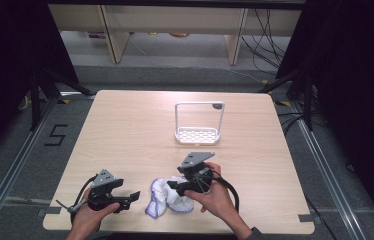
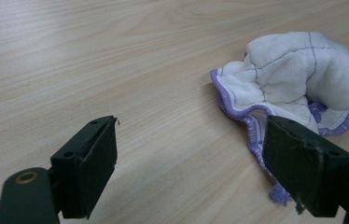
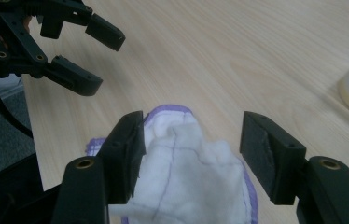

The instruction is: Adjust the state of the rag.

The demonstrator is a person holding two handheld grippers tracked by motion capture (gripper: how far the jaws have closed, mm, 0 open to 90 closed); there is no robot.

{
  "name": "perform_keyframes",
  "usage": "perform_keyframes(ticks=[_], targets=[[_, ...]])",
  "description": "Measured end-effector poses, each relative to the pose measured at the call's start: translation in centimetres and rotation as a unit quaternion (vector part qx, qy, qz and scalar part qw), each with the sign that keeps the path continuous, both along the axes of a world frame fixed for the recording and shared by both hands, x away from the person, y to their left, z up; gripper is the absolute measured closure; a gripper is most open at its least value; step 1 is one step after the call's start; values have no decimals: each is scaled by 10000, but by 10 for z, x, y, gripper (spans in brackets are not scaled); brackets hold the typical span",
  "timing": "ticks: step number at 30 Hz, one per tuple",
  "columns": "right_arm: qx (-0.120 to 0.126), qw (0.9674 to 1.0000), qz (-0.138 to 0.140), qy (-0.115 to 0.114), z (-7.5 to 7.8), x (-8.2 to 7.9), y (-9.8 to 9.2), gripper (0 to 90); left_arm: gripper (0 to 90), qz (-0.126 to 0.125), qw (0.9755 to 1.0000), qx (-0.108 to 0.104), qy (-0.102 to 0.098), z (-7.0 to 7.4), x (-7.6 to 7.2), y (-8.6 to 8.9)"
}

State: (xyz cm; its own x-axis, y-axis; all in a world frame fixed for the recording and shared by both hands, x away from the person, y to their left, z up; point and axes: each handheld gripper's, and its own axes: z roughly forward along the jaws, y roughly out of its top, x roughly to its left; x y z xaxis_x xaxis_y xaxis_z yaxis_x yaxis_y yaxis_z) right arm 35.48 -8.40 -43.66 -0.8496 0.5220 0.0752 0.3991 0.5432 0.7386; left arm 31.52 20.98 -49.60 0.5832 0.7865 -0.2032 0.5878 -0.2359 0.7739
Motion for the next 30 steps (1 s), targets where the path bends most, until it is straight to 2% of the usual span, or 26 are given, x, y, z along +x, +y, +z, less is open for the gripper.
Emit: perform_keyframes(ticks=[1,3,4,6,7,9,10,11,12,13,14,15,16,17,18,19,20,21,22,23,24,25,26,28,29,30], targets=[[-79,9999,66,-10,-1,2,5,426,177,96,9998,-149,-35,-1,0,-2],[-143,9999,25,43,-7,5,16,448,177,110,9999,-94,-52,-1,0,1],[-264,9996,73,115,-12,9,23,452,178,133,9998,-118,-25,-1,0,1],[-368,9991,54,197,-14,10,26,457,178,114,9999,-106,3,-1,0,2],[-448,9987,179,133,-17,13,28,462,178,92,9999,-123,-13,-1,1,2],[-516,9982,90,275,-22,14,33,466,178,107,9999,-98,-23,-1,0,1],[-649,9973,94,336,-26,17,34,492,178,106,9999,-101,-17,-1,0,1],[-649,9973,94,336,-26,17,34,492,178,-7,10000,37,6,-1,0,3],[-694,9967,17,412,-28,17,34,542,178,15,10000,25,21,-1,0,3],[-630,9971,207,363,-32,20,34,671,178,13,10000,26,21,-1,0,3],[-604,9971,249,390,-32,20,34,728,178,115,9999,-101,-27,-1,0,1],[-604,9971,249,390,-32,20,34,728,178,115,9999,-101,-27,-1,0,1],[-638,9969,236,402,-31,19,33,783,178,102,9999,-99,-40,-1,0,2],[-555,9975,353,272,-30,20,32,844,179,112,9999,-106,-38,-1,1,2],[-426,9977,484,196,-19,20,29,870,179,119,9999,-68,-26,0,1,4],[-426,9977,484,196,-19,20,29,870,179,119,9999,-68,-26,0,1,4],[-426,9977,511,87,-13,20,28,874,179,127,9999,-103,-36,-1,1,4],[-319,9980,542,17,-3,19,26,877,179,89,10000,-13,34,0,1,6],[-173,9976,641,-208,15,20,20,877,180,167,9998,-130,-23,-1,2,5],[-33,9971,694,-325,24,21,18,878,180,176,9998,-126,-23,-1,2,5],[-33,9971,694,-325,24,21,18,878,181,176,9998,-126,-23,-1,2,5],[116,9961,791,-364,32,21,14,878,181,203,9996,-182,-32,-1,1,5],[253,9948,813,-556,40,22,4,877,181,175,9997,-135,-47,-1,1,7],[318,9928,934,-680,38,22,-7,878,182,172,9998,-134,-41,-1,2,7],[263,9935,918,-627,31,22,-17,878,182,172,9998,-134,-41,-1,2,7],[263,9935,918,-627,31,22,-17,878,182,174,9997,-137,-44,-1,2,7]])
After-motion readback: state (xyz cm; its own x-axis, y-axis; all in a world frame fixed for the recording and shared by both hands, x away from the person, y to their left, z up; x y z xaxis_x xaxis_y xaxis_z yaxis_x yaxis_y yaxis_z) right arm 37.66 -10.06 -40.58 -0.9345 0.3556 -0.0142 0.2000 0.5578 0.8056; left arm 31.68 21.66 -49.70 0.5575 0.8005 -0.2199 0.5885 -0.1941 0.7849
